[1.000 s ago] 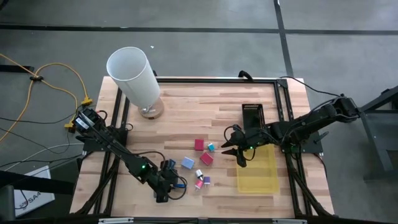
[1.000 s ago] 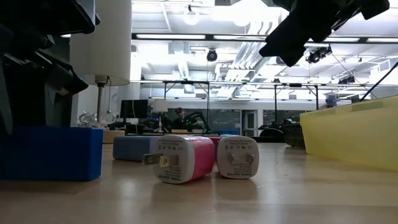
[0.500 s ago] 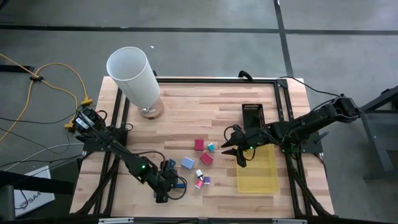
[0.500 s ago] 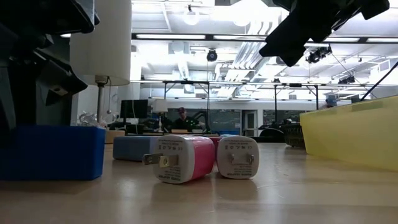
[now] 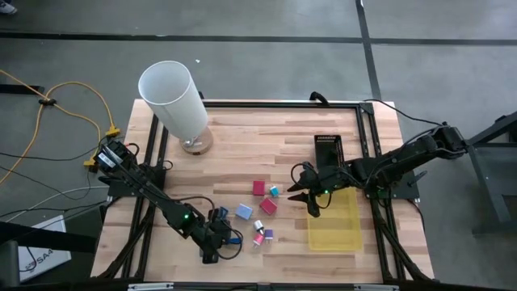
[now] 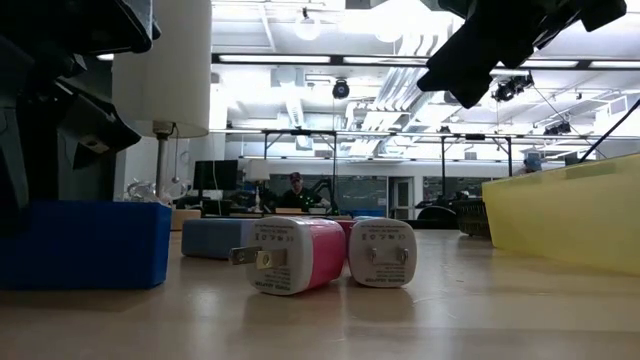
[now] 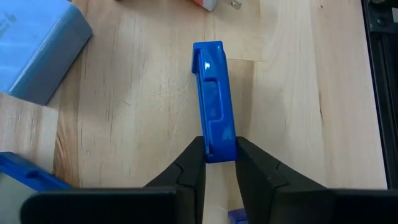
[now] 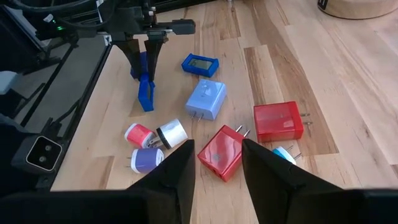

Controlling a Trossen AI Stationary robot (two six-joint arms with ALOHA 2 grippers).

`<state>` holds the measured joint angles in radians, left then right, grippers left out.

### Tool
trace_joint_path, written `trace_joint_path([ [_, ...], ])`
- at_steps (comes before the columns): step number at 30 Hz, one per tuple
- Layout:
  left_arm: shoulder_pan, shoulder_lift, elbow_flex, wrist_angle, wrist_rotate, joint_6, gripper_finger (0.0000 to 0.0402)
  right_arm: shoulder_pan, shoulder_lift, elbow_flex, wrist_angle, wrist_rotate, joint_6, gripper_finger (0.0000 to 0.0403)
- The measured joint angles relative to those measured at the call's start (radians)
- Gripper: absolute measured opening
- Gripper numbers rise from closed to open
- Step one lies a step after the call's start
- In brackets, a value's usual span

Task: Pick & Place Office items
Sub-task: Put bottom right blue digital clock into the black bin

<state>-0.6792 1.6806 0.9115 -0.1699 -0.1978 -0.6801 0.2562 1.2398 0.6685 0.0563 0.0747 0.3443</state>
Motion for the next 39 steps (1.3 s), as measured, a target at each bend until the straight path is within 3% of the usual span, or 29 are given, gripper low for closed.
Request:
trace_joint_path([
  [29, 0.0, 0.0, 0.0, 0.029, -0.002, 0.034, 0.0062, 0.0, 0.0, 0.0, 0.0, 0.0, 0.0, 0.0118],
  [39, 0.001, -0.007, 0.0, 0.032, -0.068, 0.09, 0.0062, 0.0, 0.0, 0.0, 0.0, 0.0, 0.0, 0.0118],
])
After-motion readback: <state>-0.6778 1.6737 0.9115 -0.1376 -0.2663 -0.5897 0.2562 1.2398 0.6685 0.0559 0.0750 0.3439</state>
